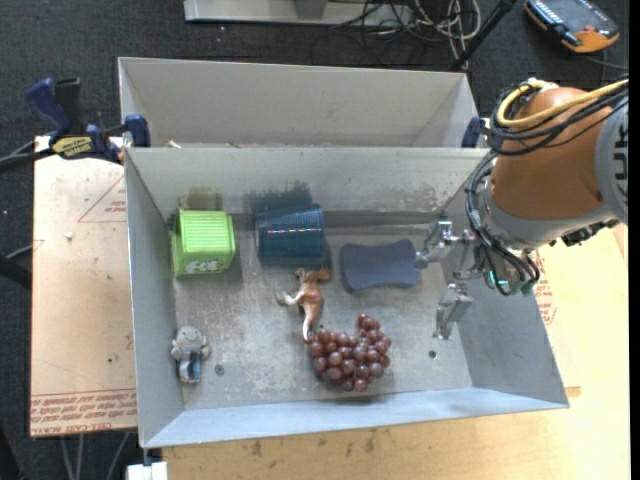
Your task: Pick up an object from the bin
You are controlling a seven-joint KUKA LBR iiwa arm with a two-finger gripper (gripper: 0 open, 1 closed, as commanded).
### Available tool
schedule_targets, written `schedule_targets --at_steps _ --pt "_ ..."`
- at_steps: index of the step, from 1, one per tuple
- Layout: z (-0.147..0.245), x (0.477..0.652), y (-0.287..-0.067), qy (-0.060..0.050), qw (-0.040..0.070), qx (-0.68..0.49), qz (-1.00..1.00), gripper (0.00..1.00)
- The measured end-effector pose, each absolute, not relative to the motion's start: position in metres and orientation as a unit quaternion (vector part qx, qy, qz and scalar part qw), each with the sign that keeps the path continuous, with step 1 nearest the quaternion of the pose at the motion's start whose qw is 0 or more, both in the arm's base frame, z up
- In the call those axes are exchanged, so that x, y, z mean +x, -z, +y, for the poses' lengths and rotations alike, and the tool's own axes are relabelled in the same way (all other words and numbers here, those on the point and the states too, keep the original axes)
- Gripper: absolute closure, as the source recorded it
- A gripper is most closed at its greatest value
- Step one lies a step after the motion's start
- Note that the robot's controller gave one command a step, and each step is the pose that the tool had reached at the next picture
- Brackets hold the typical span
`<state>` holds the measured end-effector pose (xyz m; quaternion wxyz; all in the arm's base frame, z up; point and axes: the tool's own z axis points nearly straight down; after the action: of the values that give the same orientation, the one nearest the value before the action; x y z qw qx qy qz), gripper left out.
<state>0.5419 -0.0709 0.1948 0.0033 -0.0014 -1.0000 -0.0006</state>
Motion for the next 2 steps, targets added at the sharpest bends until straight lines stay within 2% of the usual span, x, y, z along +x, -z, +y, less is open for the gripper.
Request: schedule_targets --at_steps 1,2 --pt "-0.071 0.544 -0.199 0.0 0.0 -0.001 -1.0 0.0" --pt "-0.059 0.537 -0.103 0.001 0.0 -0.091 -0.996 1.0"
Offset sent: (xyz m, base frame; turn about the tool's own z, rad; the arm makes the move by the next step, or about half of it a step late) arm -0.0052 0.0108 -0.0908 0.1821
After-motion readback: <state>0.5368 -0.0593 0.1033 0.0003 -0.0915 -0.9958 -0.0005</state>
